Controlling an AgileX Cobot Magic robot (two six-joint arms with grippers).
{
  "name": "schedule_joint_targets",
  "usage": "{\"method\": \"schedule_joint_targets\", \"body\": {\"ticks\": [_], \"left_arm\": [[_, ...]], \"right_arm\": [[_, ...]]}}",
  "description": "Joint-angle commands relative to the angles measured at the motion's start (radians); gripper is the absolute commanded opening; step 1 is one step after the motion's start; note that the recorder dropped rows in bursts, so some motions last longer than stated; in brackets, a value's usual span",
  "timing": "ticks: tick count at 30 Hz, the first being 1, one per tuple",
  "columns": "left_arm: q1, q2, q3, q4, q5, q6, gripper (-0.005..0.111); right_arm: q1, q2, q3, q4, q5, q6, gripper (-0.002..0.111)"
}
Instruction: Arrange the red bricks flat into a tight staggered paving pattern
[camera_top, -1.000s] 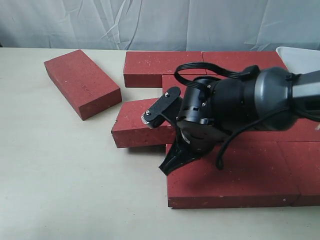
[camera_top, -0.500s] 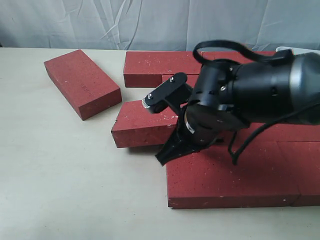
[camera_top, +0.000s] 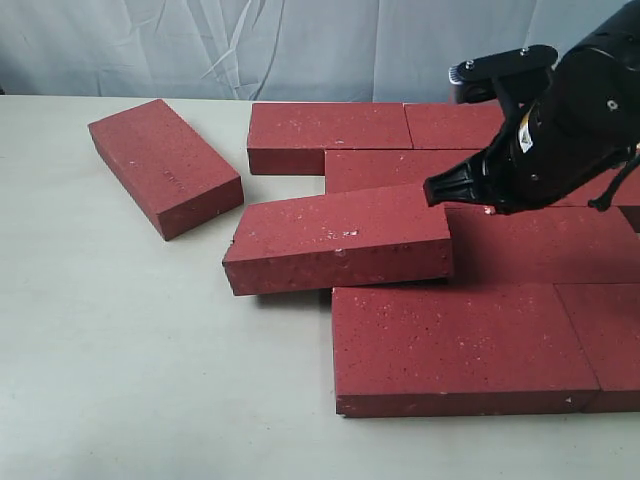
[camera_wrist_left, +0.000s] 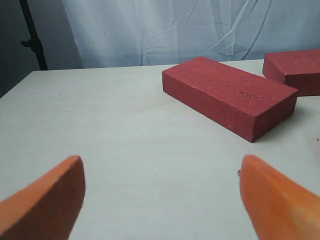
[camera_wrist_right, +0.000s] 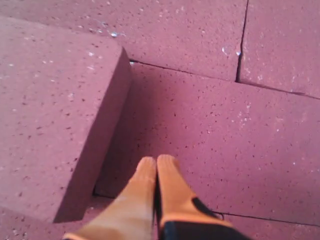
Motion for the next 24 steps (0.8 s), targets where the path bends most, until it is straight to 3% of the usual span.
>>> {"method": "schedule_joint_targets", "body": {"ticks": [1,9,14,24], "left_arm": [[-0.001,-0.003,0.002,-0.005,-0.010,-0.003,0.079],[-0.001,-0.003,0.002,-0.005,-0.010,-0.003,0.079],[-0.001,-0.003,0.002,-0.005,-0.010,-0.003,0.079],[-0.001,-0.003,0.002,-0.005,-0.010,-0.003,0.079]], "right_arm": [[-0.041,0.067,0.002,0.028,-0.041,-0.017,-0.001],[-0.041,0.170,-0.017,0.084,-0.133,-0.019,-0.001],[-0.041,0.179,-0.021,0.239,-0.191,-0.149,-0.001],[-0.041,0.211,-0.021,0.277,-0.227,-0.163,-0.001]]}}
